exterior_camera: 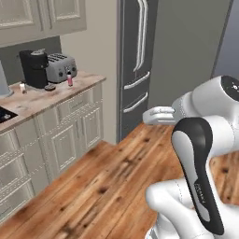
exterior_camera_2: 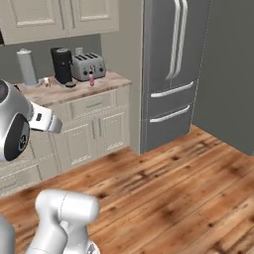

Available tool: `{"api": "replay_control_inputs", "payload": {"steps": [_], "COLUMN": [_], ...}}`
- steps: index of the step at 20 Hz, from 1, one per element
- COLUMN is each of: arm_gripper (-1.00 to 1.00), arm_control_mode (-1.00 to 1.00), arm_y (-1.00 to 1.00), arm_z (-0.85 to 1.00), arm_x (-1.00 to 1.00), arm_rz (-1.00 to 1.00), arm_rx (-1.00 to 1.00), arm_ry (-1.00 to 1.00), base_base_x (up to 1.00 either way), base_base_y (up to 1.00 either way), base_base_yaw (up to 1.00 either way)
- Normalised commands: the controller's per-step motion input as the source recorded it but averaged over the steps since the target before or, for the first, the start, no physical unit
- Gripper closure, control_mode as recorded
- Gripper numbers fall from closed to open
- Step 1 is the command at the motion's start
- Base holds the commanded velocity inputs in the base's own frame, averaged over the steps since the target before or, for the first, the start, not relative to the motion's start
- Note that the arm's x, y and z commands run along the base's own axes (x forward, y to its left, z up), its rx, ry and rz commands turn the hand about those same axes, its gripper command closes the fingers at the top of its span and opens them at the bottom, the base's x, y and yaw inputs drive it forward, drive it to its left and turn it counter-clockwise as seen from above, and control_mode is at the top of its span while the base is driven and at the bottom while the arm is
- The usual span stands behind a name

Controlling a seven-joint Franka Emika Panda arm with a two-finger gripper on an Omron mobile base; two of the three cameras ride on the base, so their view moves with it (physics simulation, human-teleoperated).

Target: Move the drinks to the dining counter.

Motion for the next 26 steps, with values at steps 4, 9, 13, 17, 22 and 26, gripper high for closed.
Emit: {"api": "replay_control_inputs", "payload": {"steps": [4, 9, 13, 17, 22, 26], "arm_gripper": [-1.0, -1.0, -1.0, -1.0, -1.0, -1.0], "arm_control_mode": [1.0, 1.0, 1.0, 1.0, 1.0, 1.0], "arm_y": [0.0, 0.0, 0.0, 0.0, 0.0, 0.0], "arm_z": [0.0, 0.0, 0.0, 0.0, 0.0, 0.0], "arm_x": [0.0, 0.0, 0.0, 0.0, 0.0, 0.0], "arm_rz": [0.0, 0.0, 0.0, 0.0, 0.0, 0.0], "arm_rx": [0.0, 0.0, 0.0, 0.0, 0.0, 0.0], "arm_ry": [0.0, 0.0, 0.0, 0.0, 0.0, 0.0], "base_base_x": [0.65, 0.43, 0.29, 0.51, 0.7, 0.73], "base_base_y": [1.0, 1.0, 1.0, 0.95, 0.55, 0.16], "base_base_yaw": [-0.32, -0.21, -0.14, -0.15, -0.05, 0.06]}}
